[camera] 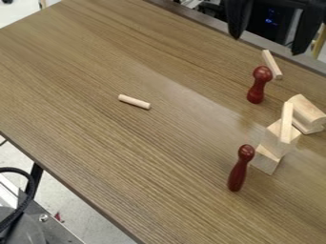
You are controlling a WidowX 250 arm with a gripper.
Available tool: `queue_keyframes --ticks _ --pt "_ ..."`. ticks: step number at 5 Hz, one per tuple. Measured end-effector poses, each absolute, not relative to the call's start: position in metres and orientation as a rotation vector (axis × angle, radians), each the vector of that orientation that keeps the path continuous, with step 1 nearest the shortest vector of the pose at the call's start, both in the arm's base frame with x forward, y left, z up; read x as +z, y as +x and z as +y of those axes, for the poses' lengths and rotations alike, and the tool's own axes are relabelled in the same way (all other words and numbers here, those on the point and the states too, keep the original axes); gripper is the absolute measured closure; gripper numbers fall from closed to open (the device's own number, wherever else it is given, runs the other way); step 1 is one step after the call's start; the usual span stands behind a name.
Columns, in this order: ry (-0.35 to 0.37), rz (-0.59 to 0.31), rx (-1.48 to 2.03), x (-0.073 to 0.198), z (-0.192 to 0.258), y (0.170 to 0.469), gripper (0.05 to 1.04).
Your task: Place the rectangle wood on top of the square wood
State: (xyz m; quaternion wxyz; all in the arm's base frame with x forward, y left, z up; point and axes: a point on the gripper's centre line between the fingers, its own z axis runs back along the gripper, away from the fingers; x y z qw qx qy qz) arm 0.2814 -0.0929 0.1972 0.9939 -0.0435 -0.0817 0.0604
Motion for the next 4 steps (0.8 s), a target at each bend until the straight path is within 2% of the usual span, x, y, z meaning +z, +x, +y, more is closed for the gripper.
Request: queue_keyframes --ticks 1,3,4 --pt "-0.077 -0.137 0.121 0.189 -0.093 0.281 0.084" --pt "0.010 -0.276 0.159 0.157 -0.099 0.359 0.084" --pt "0.012 -0.293 0.181 0.136 -0.105 0.397 0.084"
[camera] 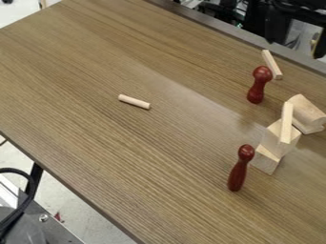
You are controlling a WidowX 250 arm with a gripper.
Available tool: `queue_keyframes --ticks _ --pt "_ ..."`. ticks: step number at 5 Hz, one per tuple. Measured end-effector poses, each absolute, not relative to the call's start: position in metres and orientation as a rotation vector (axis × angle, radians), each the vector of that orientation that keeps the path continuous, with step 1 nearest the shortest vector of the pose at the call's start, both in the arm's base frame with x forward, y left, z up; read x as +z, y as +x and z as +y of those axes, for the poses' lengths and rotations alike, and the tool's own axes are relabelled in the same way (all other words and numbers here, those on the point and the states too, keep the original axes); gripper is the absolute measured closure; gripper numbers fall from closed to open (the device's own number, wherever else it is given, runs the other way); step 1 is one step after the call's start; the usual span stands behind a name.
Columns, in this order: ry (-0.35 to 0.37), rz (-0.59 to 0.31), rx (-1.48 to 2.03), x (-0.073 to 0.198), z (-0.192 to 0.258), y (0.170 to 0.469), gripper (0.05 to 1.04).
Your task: Place the rectangle wood on top of the square wood
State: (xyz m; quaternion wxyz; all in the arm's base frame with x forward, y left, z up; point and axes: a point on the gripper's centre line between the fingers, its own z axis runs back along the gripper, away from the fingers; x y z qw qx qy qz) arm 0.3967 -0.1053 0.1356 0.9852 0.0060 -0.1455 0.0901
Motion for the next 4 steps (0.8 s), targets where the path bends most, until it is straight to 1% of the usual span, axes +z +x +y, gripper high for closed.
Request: queue_keyframes --ticks 1,2,4 --pt "-0.016 -0.318 0.192 0.119 -0.105 0.420 0.084" --pt "-0.024 -0.348 0.228 0.111 -0.090 0.440 0.085" --pt "0.049 -0.333 0.255 0.089 -0.071 0.457 0.084"
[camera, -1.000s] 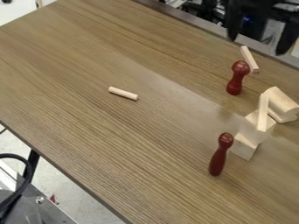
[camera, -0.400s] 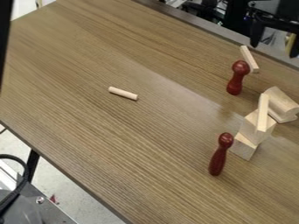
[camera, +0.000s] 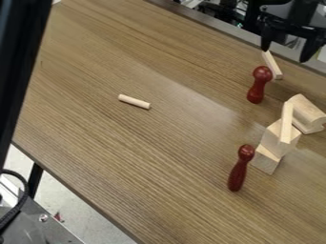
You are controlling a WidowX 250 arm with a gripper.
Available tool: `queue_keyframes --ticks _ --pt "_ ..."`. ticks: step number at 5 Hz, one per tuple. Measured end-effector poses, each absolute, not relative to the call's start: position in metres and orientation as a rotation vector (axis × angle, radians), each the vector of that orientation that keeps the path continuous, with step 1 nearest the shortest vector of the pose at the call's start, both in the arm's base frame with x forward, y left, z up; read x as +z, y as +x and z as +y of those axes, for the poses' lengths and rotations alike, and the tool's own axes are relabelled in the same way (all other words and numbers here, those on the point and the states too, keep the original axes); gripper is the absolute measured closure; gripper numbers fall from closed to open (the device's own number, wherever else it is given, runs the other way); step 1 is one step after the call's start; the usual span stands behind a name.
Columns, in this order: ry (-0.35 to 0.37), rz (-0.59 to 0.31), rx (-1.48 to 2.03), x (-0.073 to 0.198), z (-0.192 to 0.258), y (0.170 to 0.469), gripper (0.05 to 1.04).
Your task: Place the rectangle wood on top of the square wood
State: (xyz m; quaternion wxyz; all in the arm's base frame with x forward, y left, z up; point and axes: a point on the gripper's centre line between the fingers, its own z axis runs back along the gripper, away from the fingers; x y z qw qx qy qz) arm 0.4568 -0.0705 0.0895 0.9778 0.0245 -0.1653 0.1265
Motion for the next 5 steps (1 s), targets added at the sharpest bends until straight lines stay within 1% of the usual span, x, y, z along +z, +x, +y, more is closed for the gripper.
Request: queue_keyframes --ticks 1,3,4,5 --pt "0.060 -0.312 0.257 0.076 -0.069 0.459 0.084" --pt "0.023 -0.331 0.284 0.067 -0.074 0.473 0.084" --pt "0.028 -0.321 0.309 0.058 -0.068 0.480 0.084" --pt "0.051 -0.302 0.323 0.050 -0.065 0.485 0.084"
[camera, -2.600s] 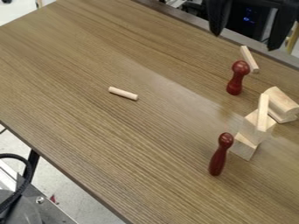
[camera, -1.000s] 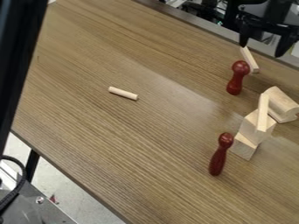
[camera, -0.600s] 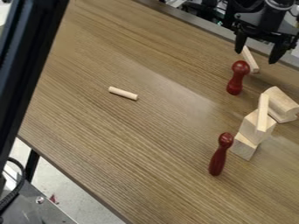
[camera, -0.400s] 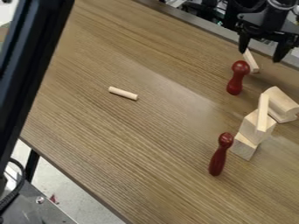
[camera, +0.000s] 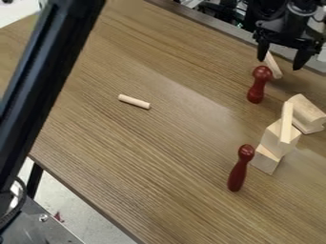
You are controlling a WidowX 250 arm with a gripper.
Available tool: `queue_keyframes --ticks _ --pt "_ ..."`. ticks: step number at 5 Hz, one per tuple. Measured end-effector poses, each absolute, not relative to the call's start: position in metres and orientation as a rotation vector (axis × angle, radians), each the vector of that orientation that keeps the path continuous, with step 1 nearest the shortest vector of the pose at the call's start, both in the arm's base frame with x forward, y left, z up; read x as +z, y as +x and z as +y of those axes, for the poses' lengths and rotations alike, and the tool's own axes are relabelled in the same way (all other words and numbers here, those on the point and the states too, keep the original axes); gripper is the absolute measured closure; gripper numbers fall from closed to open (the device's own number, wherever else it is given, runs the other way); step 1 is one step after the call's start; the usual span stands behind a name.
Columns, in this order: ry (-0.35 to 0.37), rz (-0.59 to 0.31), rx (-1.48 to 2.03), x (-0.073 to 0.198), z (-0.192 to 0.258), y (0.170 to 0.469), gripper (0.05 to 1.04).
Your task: Place the rectangle wood on top of the square wood
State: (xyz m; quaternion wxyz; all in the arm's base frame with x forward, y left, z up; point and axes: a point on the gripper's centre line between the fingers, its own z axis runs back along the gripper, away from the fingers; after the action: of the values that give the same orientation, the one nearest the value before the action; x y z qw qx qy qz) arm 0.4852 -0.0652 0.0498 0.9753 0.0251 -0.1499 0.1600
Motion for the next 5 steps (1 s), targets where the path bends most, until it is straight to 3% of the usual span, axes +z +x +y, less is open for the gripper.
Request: queue_keyframes --ticks 2,4,5 --pt "0.092 -0.278 0.360 0.040 -0.060 0.492 0.115" --pt "0.112 -0.254 0.357 0.033 -0.059 0.491 0.687" --pt "0.124 -0.232 0.355 0.030 -0.057 0.482 0.901"
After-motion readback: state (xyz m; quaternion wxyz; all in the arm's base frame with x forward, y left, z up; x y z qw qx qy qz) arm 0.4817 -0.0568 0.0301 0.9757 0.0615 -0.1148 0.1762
